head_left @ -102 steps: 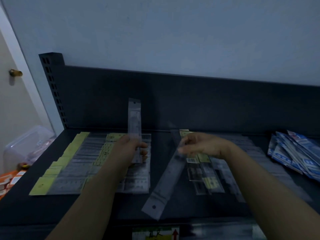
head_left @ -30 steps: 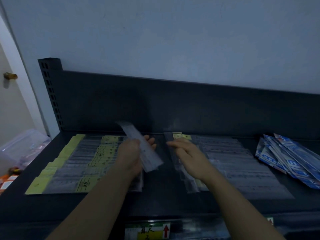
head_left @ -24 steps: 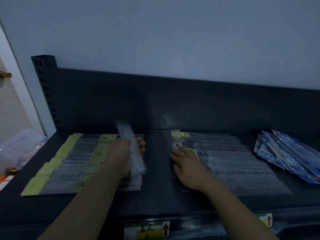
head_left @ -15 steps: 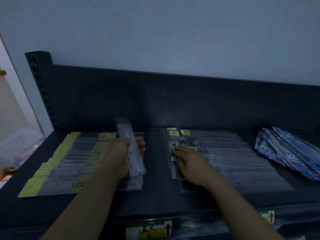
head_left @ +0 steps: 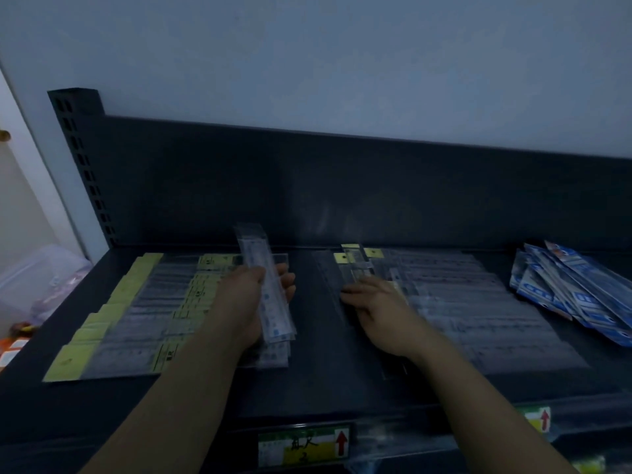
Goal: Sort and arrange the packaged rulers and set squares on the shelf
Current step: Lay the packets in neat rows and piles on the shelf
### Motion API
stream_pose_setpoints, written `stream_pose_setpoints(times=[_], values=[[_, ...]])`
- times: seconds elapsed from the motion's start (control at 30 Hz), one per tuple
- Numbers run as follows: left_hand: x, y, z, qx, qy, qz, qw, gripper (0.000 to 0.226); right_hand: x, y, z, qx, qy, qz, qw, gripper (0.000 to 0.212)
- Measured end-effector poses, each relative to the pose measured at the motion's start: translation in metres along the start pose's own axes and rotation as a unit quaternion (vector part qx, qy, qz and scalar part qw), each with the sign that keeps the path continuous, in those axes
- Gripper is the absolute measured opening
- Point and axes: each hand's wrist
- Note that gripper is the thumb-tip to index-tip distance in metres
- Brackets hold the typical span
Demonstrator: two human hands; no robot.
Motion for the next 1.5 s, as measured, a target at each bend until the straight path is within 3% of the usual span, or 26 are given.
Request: stream_pose_setpoints(times=[0.1, 0.2, 0.23, 0.37, 0.57, 0.87, 1.03, 1.27, 1.37, 1.5], values=[[0.001, 0.001, 0.000, 0.001, 0.001, 0.000, 1.000, 0.035, -0.002, 0.000, -0.003, 0.069, 0.004, -0.040, 0.997, 0.039], [0.002, 0.001, 0.000, -0.010, 0.002, -0.001, 1.000, 0.035, 0.000, 0.006, -0.009, 0.136, -0.009, -0.014, 0.991, 0.029], [0.002, 0.001, 0.000, -0.012, 0.003, -0.002, 1.000, 0.035, 0.002, 0.008, -0.011, 0.121, -0.020, -0.014, 0.992, 0.026], [0.002, 0.001, 0.000, -0.008, 0.007, -0.005, 1.000, 0.035, 0.006, 0.011, -0.013, -0.002, -0.093, -0.078, 0.993, 0.062], [0.004, 0.004, -0.001, -0.015, 0.003, -0.002, 1.000, 0.036, 0.007, 0.012, -0.019, -0.010, -0.098, -0.001, 0.995, 0.055], [0.007, 0.004, -0.002, -0.023, 0.005, -0.005, 1.000, 0.037, 0.022, 0.006, -0.037, 0.028, -0.253, -0.013, 0.967, 0.051], [0.007, 0.005, -0.002, -0.024, 0.004, -0.001, 1.000, 0.038, 0.023, 0.003, -0.046, 0.038, -0.297, 0.004, 0.954, 0.061], [0.005, 0.006, -0.001, -0.024, 0.013, 0.005, 1.000, 0.038, 0.017, 0.002, -0.064, 0.004, -0.286, 0.028, 0.958, 0.027], [0.003, 0.005, -0.001, -0.022, 0.018, 0.008, 1.000, 0.038, 0.018, 0.005, -0.065, -0.028, -0.266, 0.040, 0.963, 0.023], [0.000, 0.004, 0.000, -0.024, 0.018, 0.005, 1.000, 0.038, 0.019, 0.013, -0.062, 0.034, -0.302, 0.002, 0.953, 0.026]])
Point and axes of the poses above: each hand's wrist, its own x-axis towards the middle knuckle, its own y-axis out of the back of the hand, z = x × y, and after that the axes turned 10 degrees about x, right-handed
